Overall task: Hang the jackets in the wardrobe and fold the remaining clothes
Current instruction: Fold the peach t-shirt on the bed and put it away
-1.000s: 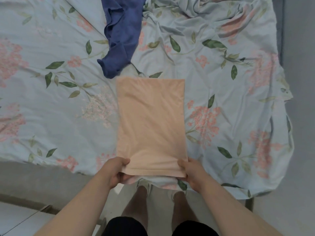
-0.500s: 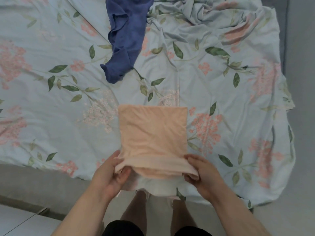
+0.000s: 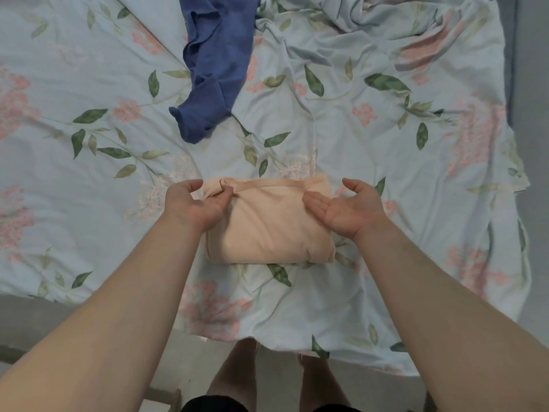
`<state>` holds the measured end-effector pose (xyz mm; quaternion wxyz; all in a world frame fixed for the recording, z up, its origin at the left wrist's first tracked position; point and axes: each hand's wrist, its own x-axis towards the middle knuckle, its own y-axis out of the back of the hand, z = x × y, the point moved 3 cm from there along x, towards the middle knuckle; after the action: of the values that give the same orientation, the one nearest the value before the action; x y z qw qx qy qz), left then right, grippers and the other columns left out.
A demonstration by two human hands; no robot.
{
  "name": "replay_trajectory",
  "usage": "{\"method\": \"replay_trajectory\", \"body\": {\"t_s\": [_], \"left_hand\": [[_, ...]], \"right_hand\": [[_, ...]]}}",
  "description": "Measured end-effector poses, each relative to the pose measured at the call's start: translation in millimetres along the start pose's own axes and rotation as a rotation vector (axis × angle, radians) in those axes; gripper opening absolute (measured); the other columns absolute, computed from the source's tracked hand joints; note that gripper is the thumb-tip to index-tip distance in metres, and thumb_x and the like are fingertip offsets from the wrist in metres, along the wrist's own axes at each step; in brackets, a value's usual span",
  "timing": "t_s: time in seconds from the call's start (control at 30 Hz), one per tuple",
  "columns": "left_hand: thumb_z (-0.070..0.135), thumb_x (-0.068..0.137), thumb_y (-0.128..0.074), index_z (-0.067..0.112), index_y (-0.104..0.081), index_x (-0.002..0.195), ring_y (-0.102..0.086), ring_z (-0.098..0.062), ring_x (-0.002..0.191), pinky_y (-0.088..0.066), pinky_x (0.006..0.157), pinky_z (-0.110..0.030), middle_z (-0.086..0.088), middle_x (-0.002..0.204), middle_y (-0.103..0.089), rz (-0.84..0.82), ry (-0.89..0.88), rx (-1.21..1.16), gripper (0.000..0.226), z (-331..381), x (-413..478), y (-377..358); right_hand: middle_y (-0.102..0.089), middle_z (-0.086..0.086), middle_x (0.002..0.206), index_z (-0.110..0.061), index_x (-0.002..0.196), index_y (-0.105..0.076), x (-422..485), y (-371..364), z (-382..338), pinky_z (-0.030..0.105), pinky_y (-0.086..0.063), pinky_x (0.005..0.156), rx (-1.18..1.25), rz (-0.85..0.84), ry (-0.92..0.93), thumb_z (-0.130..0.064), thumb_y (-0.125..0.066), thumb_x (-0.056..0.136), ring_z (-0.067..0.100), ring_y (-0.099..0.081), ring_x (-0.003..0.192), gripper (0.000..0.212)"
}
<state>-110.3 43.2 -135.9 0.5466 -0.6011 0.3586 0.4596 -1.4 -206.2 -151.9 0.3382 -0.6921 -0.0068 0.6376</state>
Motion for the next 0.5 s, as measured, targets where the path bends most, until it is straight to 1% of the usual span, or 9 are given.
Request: {"method": "replay_trajectory", "body": {"t_s": [0.1, 0.17, 0.2, 0.27, 0.3, 0.33, 0.4, 0.43, 0.5], "left_hand": [[0.008, 0.095, -0.047, -0.008, -0.046, 0.134, -0.064, -0.030, 0.101, -0.056, 0.085, -0.038, -0.023, 0.119, -0.060, 0.015, -0.125, 0.298, 0.042, -8, 7, 6], [0.008, 0.092, -0.055, 0.008, -0.033, 0.148, -0.064, -0.020, 0.105, -0.057, 0.087, -0.033, -0.013, 0.122, -0.059, 0.045, -0.433, 0.639, 0.060, -7, 9, 17], [0.012, 0.087, -0.061, 0.016, -0.030, 0.150, -0.065, -0.011, 0.102, -0.056, 0.087, -0.030, -0.006, 0.120, -0.059, 0.071, -0.619, 0.819, 0.070, -5, 5, 24], [0.029, 0.076, -0.067, 0.020, -0.036, 0.145, -0.061, 0.000, 0.099, -0.050, 0.090, -0.025, 0.005, 0.117, -0.058, 0.205, -0.926, 1.161, 0.076, -3, -7, 43], [0.037, 0.072, -0.067, 0.018, -0.039, 0.143, -0.058, -0.005, 0.106, -0.047, 0.093, -0.027, 0.005, 0.120, -0.057, 0.304, -0.982, 1.275, 0.078, -2, -10, 56], [0.042, 0.070, -0.068, 0.015, -0.042, 0.141, -0.055, -0.013, 0.113, -0.046, 0.096, -0.032, 0.002, 0.124, -0.056, 0.374, -0.938, 1.328, 0.081, -3, -10, 70], [0.043, 0.071, -0.073, 0.009, -0.050, 0.134, -0.059, -0.022, 0.112, -0.049, 0.091, -0.034, -0.002, 0.121, -0.060, 0.299, -0.696, 1.315, 0.076, -11, -5, 93], [0.041, 0.074, -0.076, 0.009, -0.055, 0.128, -0.063, -0.022, 0.107, -0.052, 0.085, -0.033, -0.002, 0.118, -0.064, 0.215, -0.596, 1.307, 0.066, -16, -4, 100], [0.037, 0.079, -0.079, 0.012, -0.062, 0.118, -0.067, -0.018, 0.100, -0.053, 0.075, -0.027, 0.000, 0.111, -0.069, 0.131, -0.516, 1.335, 0.049, -19, -2, 104]], "right_hand": [[-0.056, 0.025, 0.133, 0.005, 0.138, -0.038, 2, 10, 1, 0.051, -0.055, 0.078, -0.026, 0.018, 0.075, -0.021, -0.048, 0.089, 0.040, -0.059, 0.113, 0.056], [-0.062, 0.018, 0.127, -0.007, 0.133, -0.045, 4, 18, 6, 0.044, -0.058, 0.078, -0.047, 0.109, 0.230, -0.017, -0.047, 0.095, 0.033, -0.065, 0.106, 0.039], [-0.066, 0.015, 0.117, -0.011, 0.127, -0.049, 5, 23, 7, 0.039, -0.059, 0.074, -0.106, 0.189, 0.323, -0.015, -0.049, 0.096, 0.029, -0.067, 0.097, 0.031], [-0.065, 0.010, 0.092, -0.016, 0.112, -0.055, 2, 32, 11, 0.029, -0.056, 0.061, -0.348, 0.380, 0.517, -0.009, -0.055, 0.092, 0.020, -0.064, 0.074, 0.022], [-0.062, 0.006, 0.087, -0.018, 0.107, -0.057, 0, 37, 13, 0.029, -0.053, 0.061, -0.571, 0.484, 0.600, -0.010, -0.060, 0.089, 0.018, -0.061, 0.071, 0.020], [-0.061, 0.000, 0.088, -0.020, 0.106, -0.058, -1, 42, 18, 0.030, -0.052, 0.067, -0.816, 0.569, 0.639, -0.016, -0.064, 0.087, 0.016, -0.060, 0.076, 0.021], [-0.060, -0.013, 0.092, -0.024, 0.110, -0.058, -1, 51, 33, 0.029, -0.050, 0.076, -1.101, 0.581, 0.582, -0.027, -0.069, 0.085, 0.011, -0.060, 0.086, 0.028], [-0.061, -0.014, 0.095, -0.023, 0.114, -0.059, 0, 54, 41, 0.029, -0.051, 0.075, -1.121, 0.535, 0.532, -0.029, -0.070, 0.084, 0.010, -0.061, 0.087, 0.033], [-0.064, -0.008, 0.102, -0.018, 0.119, -0.060, 3, 55, 48, 0.031, -0.052, 0.075, -1.108, 0.519, 0.503, -0.030, -0.072, 0.082, 0.013, -0.063, 0.090, 0.041]]}}
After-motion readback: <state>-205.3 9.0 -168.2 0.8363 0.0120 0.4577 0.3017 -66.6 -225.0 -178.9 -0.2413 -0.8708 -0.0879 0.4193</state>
